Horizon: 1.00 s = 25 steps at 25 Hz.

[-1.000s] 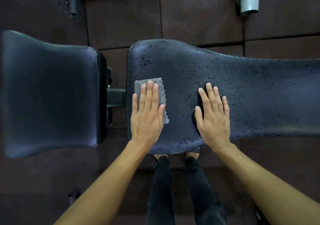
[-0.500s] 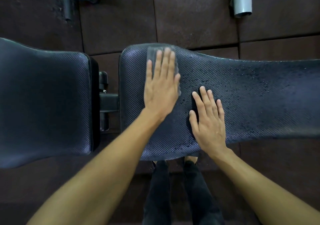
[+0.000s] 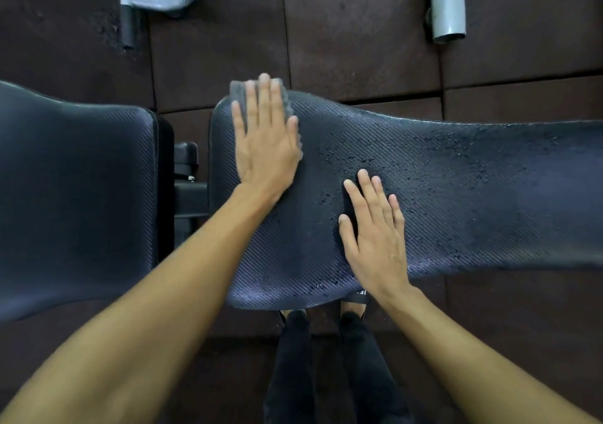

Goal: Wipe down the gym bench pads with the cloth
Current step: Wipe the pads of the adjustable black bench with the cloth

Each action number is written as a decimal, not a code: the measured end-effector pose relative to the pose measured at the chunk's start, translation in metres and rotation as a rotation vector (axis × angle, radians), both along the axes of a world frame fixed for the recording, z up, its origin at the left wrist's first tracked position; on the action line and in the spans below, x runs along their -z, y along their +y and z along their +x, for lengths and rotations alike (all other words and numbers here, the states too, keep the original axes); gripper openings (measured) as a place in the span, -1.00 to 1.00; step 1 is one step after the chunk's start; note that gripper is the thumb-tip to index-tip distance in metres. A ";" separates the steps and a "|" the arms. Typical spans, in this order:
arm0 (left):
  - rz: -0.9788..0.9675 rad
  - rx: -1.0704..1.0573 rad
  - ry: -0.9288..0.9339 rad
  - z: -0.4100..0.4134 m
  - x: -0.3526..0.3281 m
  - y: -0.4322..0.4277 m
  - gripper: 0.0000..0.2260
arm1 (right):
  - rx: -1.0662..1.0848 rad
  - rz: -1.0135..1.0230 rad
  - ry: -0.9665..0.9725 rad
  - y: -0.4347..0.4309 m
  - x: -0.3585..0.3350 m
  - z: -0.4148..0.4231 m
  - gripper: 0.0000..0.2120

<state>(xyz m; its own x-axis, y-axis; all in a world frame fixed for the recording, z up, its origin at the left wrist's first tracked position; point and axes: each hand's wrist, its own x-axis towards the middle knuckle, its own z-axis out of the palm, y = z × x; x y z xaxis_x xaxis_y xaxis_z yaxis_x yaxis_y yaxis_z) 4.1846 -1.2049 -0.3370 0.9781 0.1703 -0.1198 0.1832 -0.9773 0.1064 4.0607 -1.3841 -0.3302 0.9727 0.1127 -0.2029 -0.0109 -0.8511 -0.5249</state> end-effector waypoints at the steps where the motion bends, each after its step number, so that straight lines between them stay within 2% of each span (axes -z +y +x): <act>1: -0.017 0.017 -0.008 0.006 0.001 -0.020 -0.48 | 0.028 0.098 0.006 -0.003 -0.004 0.002 -0.52; 3: -0.038 0.086 -0.018 -0.007 0.004 -0.065 -0.48 | 0.125 0.206 -0.052 -0.019 -0.011 0.010 -0.56; 6: -0.063 0.250 0.015 -0.073 0.000 -0.108 -0.48 | 0.213 0.022 -0.070 -0.057 -0.010 0.024 -0.54; 8: -0.037 0.293 0.047 -0.118 -0.004 -0.101 -0.48 | 0.163 -0.099 -0.013 -0.073 -0.003 0.027 -0.50; 11: 0.036 0.238 0.091 -0.172 -0.010 -0.064 -0.46 | 0.109 -0.146 0.029 -0.078 0.004 0.025 -0.46; 13: 0.071 0.169 0.090 -0.167 -0.009 -0.037 -0.46 | 0.117 -0.154 0.037 -0.077 0.005 0.024 -0.46; 16: 0.015 0.049 0.042 -0.099 -0.004 -0.028 -0.48 | 0.127 -0.184 -0.001 -0.076 0.010 0.025 -0.47; 19: -0.051 0.072 0.023 -0.047 0.001 -0.058 -0.47 | 0.140 -0.181 -0.010 -0.074 0.015 0.023 -0.47; 22: -0.049 0.206 0.023 -0.061 0.005 -0.086 -0.47 | 0.155 -0.128 -0.014 -0.076 0.014 0.025 -0.48; 25: -0.102 0.325 0.000 -0.123 0.001 -0.101 -0.48 | 0.156 -0.063 0.004 -0.078 0.011 0.027 -0.49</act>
